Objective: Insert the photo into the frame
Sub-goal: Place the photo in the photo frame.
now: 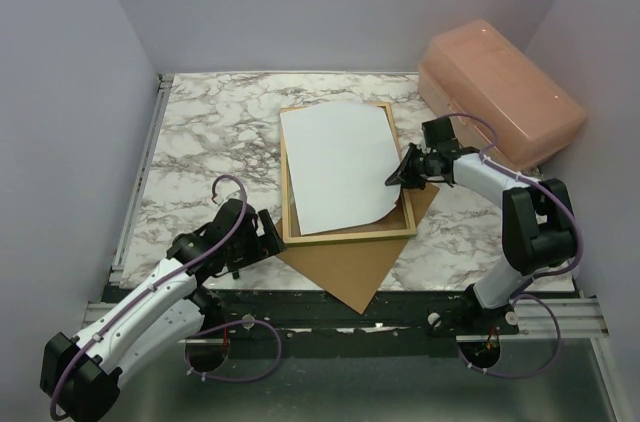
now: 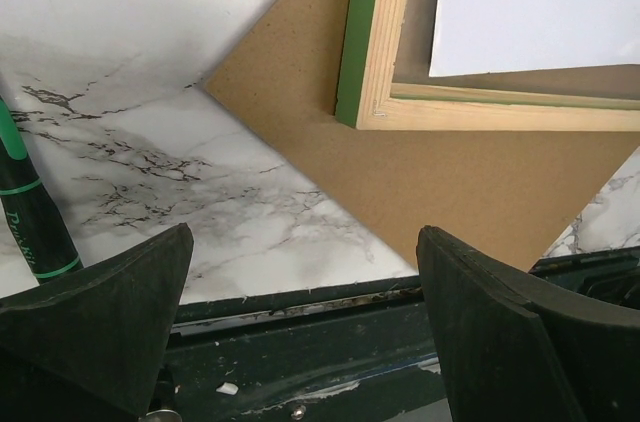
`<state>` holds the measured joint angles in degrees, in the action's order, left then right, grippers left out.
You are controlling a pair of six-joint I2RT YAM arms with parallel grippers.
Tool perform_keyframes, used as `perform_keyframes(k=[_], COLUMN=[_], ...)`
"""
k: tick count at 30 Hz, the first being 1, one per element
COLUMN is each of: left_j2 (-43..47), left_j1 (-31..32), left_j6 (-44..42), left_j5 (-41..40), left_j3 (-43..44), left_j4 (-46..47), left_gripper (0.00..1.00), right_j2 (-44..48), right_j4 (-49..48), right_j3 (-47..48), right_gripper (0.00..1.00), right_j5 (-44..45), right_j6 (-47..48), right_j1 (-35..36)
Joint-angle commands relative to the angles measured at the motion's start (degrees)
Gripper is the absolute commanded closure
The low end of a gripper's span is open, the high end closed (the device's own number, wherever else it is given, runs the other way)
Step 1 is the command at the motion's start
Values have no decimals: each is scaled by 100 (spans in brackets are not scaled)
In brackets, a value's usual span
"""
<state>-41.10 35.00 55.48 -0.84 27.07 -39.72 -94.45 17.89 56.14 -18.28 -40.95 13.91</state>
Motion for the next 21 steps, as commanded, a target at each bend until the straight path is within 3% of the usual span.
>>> perform_keyframes(k=[1,21], left_j2=[31,-88], left_j1=[16,24], left_j6=[-77,-97], left_j5=[67,84], left_j3=[-25,-70], left_j4=[22,96], left_gripper=[4,4], right_j2=[67,329], right_j4=[-266,-611], right_j3=[-71,-733], right_gripper=[99,99], right_j5=[26,-158], right_j6=[-220,-542], right_j1=[-46,-57])
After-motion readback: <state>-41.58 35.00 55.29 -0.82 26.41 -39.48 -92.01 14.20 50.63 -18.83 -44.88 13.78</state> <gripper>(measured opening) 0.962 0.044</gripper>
